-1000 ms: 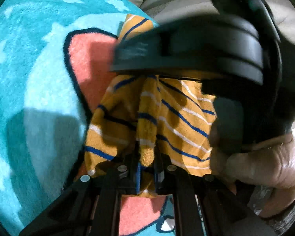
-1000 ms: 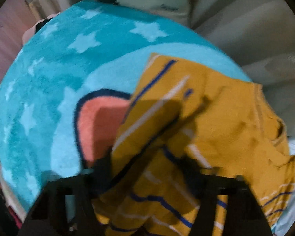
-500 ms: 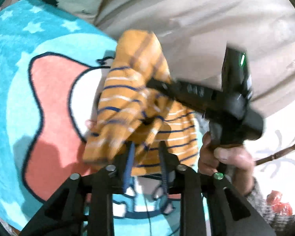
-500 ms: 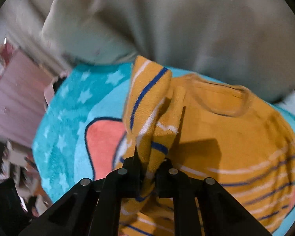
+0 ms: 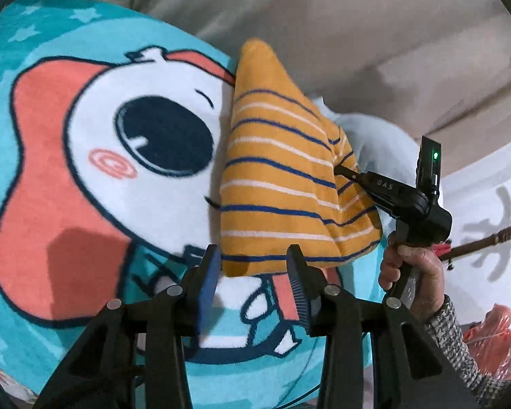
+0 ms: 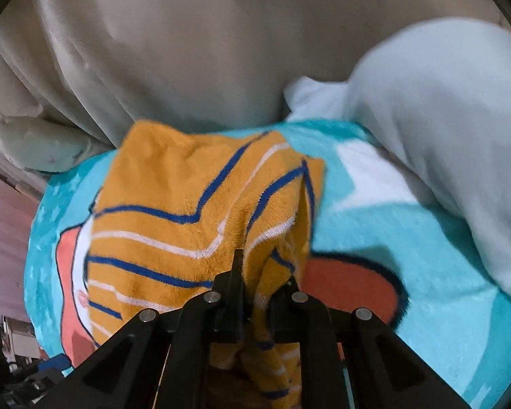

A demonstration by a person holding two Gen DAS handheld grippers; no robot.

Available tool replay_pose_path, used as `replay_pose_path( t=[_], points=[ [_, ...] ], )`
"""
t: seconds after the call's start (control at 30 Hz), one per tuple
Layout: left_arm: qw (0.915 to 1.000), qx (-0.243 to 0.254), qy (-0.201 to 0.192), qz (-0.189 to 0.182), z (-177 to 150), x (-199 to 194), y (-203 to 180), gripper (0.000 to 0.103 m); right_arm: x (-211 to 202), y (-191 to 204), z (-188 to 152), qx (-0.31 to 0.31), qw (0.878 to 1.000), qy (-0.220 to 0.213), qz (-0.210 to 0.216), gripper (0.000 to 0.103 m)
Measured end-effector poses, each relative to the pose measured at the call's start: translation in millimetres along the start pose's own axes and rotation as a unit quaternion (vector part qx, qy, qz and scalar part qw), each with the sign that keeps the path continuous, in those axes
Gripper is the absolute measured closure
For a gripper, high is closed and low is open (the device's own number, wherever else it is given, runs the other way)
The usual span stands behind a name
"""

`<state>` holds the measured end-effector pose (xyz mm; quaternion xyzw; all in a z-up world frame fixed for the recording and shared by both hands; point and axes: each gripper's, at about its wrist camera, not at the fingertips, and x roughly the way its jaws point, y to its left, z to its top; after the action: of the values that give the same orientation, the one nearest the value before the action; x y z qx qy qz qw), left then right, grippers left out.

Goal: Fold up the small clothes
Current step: 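Lay the folded sweater flat and open both grippers, pulling them back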

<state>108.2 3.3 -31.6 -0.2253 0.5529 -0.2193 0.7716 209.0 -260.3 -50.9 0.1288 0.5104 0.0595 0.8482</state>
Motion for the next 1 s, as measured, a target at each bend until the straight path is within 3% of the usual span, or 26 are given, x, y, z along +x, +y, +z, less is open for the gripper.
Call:
replay_pose_path(
  t=[0.07,0.17,0.23,0.27,0.37,0.5,0.57,0.63,0.67,0.7,0.83,1.0],
  points=[
    [0.9999,0.009,0.010,0.008,-0.3,8.2,-6.2,0.065,2.5,-4.1,-3.7,0.001,1.000,0.002,0.011,0.089],
    [0.9997,0.018,0.014,0.014,2.1,13.6,-9.3,0.065,-4.6,-8.5,-4.2,0.042,0.999,-0.004,0.017,0.067],
    [0.9996,0.023,0.009,0.014,7.1,15.8,-10.1,0.065,-29.6,-9.6,-2.2,0.051,0.998,-0.045,-0.016,0.066],
    [0.9995,0.025,0.006,0.016,10.6,16.9,-10.7,0.065,-44.4,-5.5,-2.3,0.049,0.996,-0.072,-0.013,0.066],
    [0.9992,0.034,-0.007,0.021,22.2,23.0,-18.8,0.065,-65.3,9.6,-6.4,0.052,0.990,-0.109,0.067,0.066],
    [0.9982,0.052,0.001,0.031,28.0,45.6,-27.3,0.065,-47.9,29.3,-22.1,0.046,0.986,-0.069,0.146,0.066],
    [0.9967,0.064,0.012,0.047,25.1,60.9,-28.3,0.064,-27.9,26.2,-36.3,0.048,0.992,-0.038,0.111,0.066],
    [0.9951,0.076,0.018,0.061,22.5,68.6,-29.7,0.064,-6.9,14.4,-50.9,0.057,0.997,-0.007,0.048,0.074],
    [0.9948,0.078,0.019,0.062,21.8,70.3,-30.4,0.063,-3.5,7.9,-55.8,0.059,0.998,-0.006,0.032,0.072],
    [0.9948,0.078,0.019,0.062,21.6,70.4,-30.6,0.062,-3.0,2.4,-60.0,0.062,0.998,-0.008,0.009,0.057],
    [0.9961,0.063,0.022,0.057,24.9,70.5,-28.0,0.059,-5.0,-27.2,-77.8,0.131,0.991,0.004,0.028,0.046],
    [0.9959,0.055,0.015,0.071,16.8,57.1,-28.9,0.055,-12.1,-35.5,-92.9,0.148,0.988,0.002,0.039,0.045]
  ],
)
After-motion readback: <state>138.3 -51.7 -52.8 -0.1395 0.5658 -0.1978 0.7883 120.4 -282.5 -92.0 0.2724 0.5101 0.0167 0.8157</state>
